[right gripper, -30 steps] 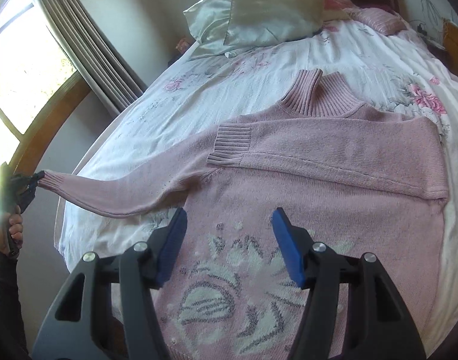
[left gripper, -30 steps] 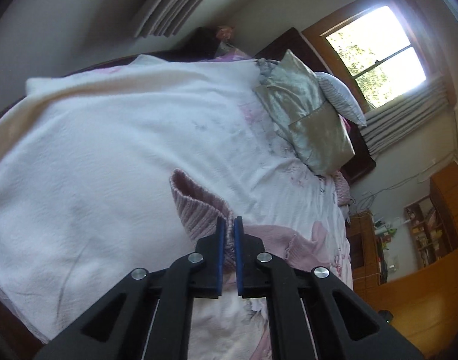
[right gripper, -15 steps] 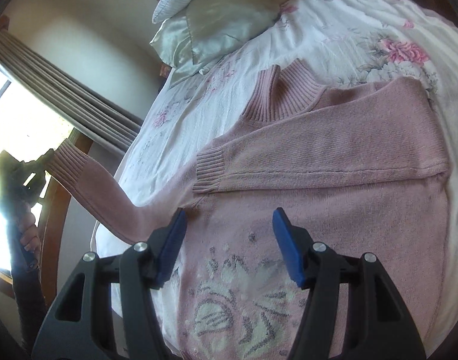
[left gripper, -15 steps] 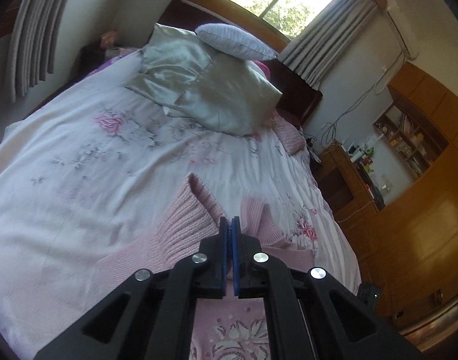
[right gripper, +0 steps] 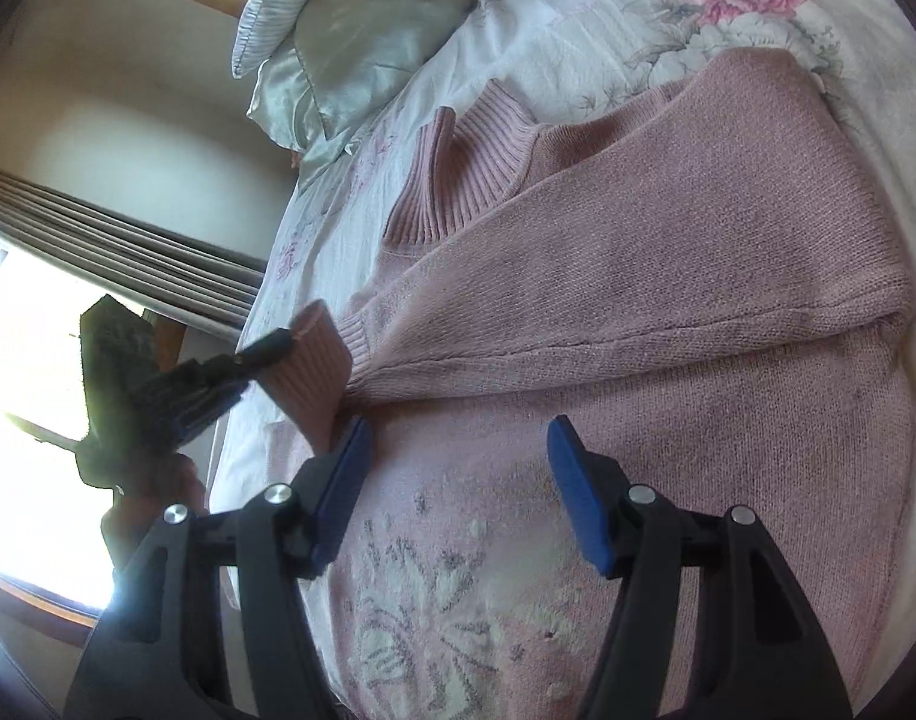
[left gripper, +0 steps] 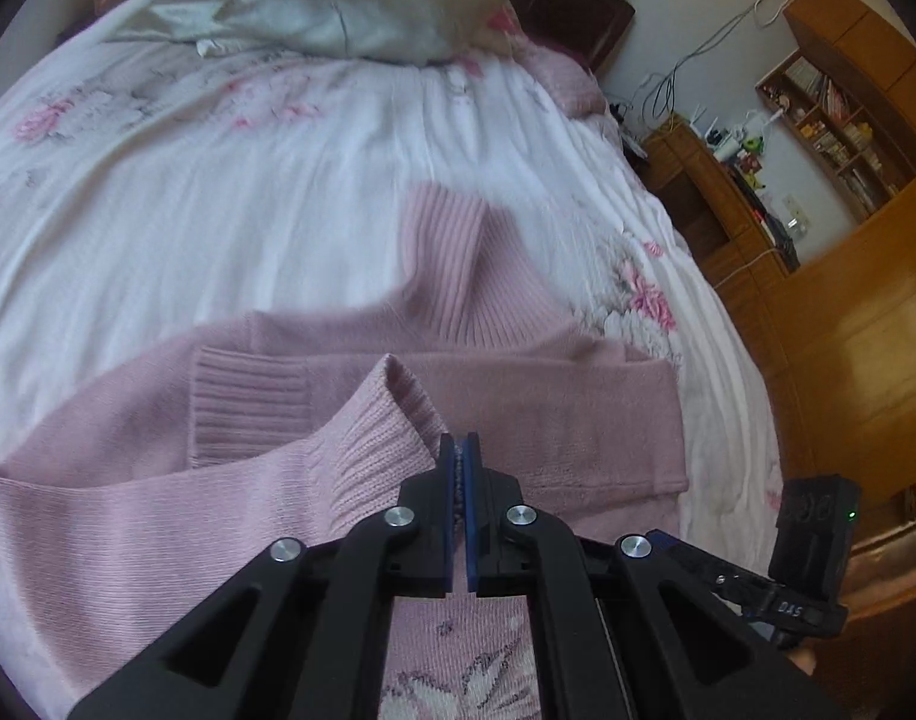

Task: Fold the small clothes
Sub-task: 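Release the cuff from the left tool onto the folded sleeve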

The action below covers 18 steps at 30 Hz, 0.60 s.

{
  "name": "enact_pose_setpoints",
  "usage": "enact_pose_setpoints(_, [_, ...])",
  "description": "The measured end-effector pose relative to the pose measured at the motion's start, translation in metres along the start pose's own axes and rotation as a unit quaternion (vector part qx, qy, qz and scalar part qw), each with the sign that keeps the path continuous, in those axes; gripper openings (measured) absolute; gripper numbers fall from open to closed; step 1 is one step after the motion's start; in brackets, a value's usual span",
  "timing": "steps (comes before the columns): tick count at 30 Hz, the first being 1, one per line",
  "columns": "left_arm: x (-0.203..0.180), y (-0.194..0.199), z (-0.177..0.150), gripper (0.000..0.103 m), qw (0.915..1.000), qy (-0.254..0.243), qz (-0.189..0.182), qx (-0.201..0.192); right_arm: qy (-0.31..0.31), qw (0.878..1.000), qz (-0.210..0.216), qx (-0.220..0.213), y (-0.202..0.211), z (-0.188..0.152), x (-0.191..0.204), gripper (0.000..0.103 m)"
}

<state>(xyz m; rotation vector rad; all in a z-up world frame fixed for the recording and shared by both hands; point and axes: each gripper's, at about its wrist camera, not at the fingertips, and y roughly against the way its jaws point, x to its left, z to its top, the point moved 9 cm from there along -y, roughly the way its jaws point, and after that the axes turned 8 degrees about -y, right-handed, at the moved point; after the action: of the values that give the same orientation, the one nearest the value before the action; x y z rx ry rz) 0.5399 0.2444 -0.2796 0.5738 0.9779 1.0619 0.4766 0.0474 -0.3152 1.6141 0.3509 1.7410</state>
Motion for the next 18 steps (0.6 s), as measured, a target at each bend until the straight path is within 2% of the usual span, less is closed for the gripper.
enact_pose_setpoints(3, [-0.006,-0.042,-0.019,0.002,0.9994,-0.011,-0.007,0.033,-0.007,1.0,0.021,0.016,-0.008,0.006,-0.002,0.068])
enact_pose_setpoints(4, [-0.008,-0.051,-0.024,0.006,0.999,-0.012,-0.013,0.04,-0.006,0.999,0.025,0.023,-0.013,0.008,-0.001,0.069])
enact_pose_setpoints(5, [-0.007,-0.055,-0.028,0.026,0.9991,-0.011,-0.015,0.038,-0.004,0.999,0.029,0.031,-0.017,0.011,0.001,0.069])
enact_pose_setpoints(7, [-0.003,-0.052,-0.033,0.054,0.9993,0.002,-0.026,0.025,-0.001,0.998,0.041,0.052,-0.029,0.015,0.008,0.069])
enact_pose_setpoints(10, [0.008,-0.021,-0.038,0.057,0.9973,0.031,-0.065,-0.014,0.006,0.995,0.062,0.083,-0.049,0.019,0.022,0.067])
enact_pose_setpoints(11, [0.014,-0.005,-0.043,0.063,0.9959,0.041,-0.076,-0.03,0.006,0.992,0.071,0.101,-0.057,0.019,0.028,0.064])
enact_pose_setpoints(13, [0.03,0.024,-0.059,0.066,0.9934,0.057,-0.083,-0.056,0.013,0.987,0.08,0.142,-0.078,0.012,0.04,0.061])
enact_pose_setpoints(15, [0.048,0.048,-0.081,0.066,0.9917,0.072,-0.082,-0.068,0.034,0.982,0.063,0.177,-0.099,0.0,0.048,0.059])
enact_pose_setpoints(18, [0.08,0.08,-0.122,0.067,0.9885,0.101,-0.074,-0.084,0.062,0.977,0.01,0.204,-0.129,-0.016,0.047,0.059])
